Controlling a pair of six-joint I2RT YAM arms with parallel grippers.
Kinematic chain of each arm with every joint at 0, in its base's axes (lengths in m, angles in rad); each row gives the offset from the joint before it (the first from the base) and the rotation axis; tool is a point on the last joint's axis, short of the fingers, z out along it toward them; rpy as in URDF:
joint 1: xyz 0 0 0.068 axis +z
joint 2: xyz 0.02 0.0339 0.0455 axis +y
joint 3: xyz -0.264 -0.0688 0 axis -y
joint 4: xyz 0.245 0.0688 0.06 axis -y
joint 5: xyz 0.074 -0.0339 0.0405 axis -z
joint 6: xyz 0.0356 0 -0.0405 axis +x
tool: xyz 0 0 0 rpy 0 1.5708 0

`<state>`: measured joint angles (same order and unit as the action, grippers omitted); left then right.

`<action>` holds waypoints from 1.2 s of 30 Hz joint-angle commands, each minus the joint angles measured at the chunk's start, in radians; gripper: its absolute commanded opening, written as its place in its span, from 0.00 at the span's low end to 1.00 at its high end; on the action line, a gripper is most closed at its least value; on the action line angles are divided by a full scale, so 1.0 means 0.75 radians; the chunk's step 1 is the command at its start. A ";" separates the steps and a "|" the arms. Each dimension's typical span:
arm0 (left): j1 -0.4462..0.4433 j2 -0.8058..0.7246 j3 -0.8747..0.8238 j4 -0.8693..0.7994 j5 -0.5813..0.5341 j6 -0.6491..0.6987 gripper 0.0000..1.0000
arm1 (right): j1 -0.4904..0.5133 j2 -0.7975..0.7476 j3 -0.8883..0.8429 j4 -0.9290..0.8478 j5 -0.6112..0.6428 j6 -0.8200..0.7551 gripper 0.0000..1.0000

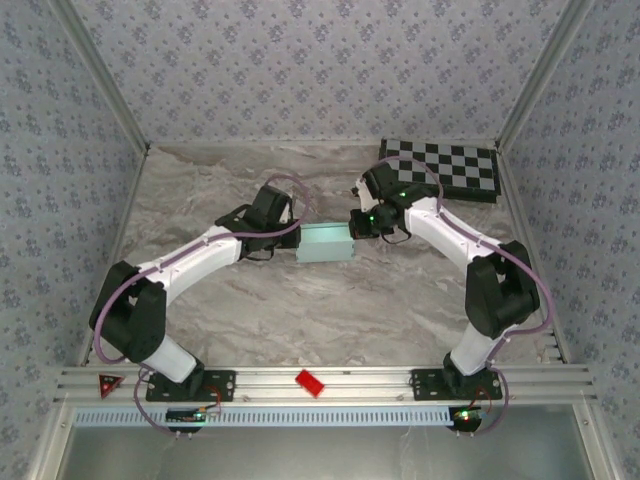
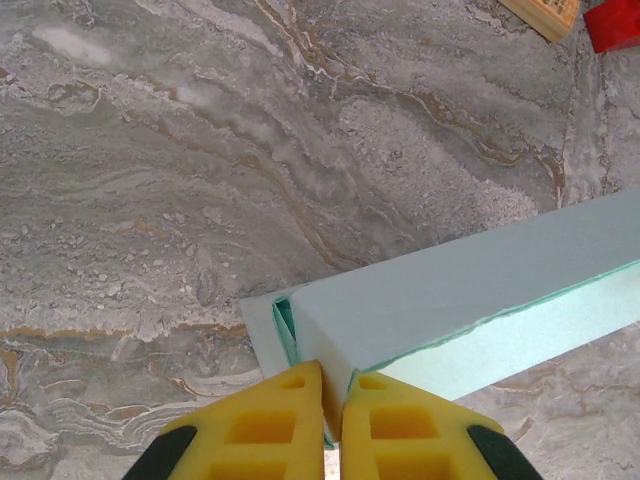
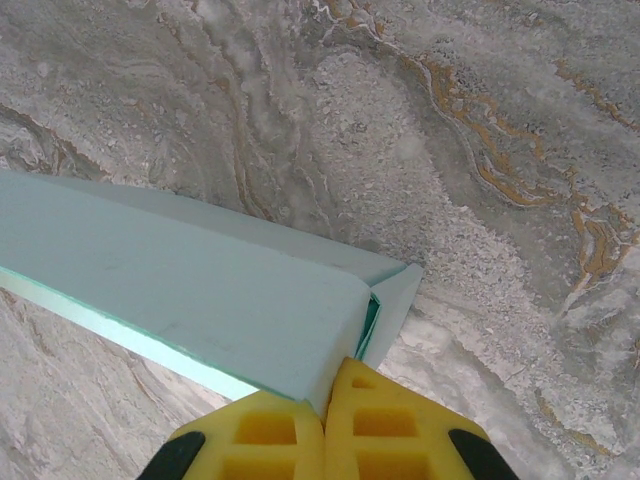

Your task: Fold the paper box

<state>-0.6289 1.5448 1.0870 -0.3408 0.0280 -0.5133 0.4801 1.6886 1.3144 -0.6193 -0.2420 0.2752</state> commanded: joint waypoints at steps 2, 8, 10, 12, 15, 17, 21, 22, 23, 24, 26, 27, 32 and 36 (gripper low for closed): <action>-0.031 0.009 -0.056 -0.099 0.023 0.001 0.09 | 0.037 0.009 -0.067 -0.076 -0.012 -0.005 0.06; -0.040 0.017 -0.064 -0.103 0.004 -0.001 0.10 | 0.052 -0.004 -0.093 -0.066 0.033 -0.004 0.06; -0.044 0.021 -0.064 -0.104 0.001 -0.003 0.10 | 0.057 -0.008 -0.103 -0.059 0.044 -0.003 0.06; -0.047 0.024 -0.062 -0.106 -0.009 -0.003 0.10 | 0.059 -0.010 -0.108 -0.054 0.054 -0.001 0.06; -0.049 0.029 -0.060 -0.114 -0.025 -0.005 0.10 | 0.065 -0.016 -0.116 -0.042 0.077 0.003 0.06; -0.052 0.033 -0.060 -0.118 -0.037 -0.005 0.10 | 0.072 -0.014 -0.120 -0.035 0.096 0.005 0.06; -0.055 0.037 -0.060 -0.122 -0.051 -0.009 0.12 | 0.082 -0.009 -0.126 -0.034 0.124 0.007 0.06; -0.057 0.037 -0.060 -0.125 -0.050 -0.010 0.12 | 0.087 -0.008 -0.128 -0.035 0.132 0.008 0.06; -0.056 0.038 -0.059 -0.126 -0.052 -0.011 0.13 | 0.091 -0.008 -0.131 -0.034 0.136 0.009 0.06; -0.059 0.037 -0.059 -0.126 -0.053 -0.009 0.13 | 0.093 -0.010 -0.134 -0.035 0.141 0.009 0.06; -0.059 0.036 -0.061 -0.125 -0.056 -0.009 0.14 | 0.098 -0.015 -0.142 -0.028 0.152 0.011 0.06; -0.061 0.035 -0.061 -0.124 -0.056 -0.009 0.15 | 0.101 -0.017 -0.144 -0.027 0.155 0.013 0.06; -0.065 0.031 -0.059 -0.123 -0.058 -0.004 0.16 | 0.108 -0.037 -0.151 -0.019 0.177 0.016 0.07; -0.065 0.021 -0.042 -0.132 -0.064 0.005 0.18 | 0.106 -0.061 -0.151 -0.018 0.178 0.021 0.09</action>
<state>-0.6662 1.5410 1.0676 -0.3557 -0.0277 -0.5140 0.5461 1.6405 1.2385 -0.5480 -0.0917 0.2760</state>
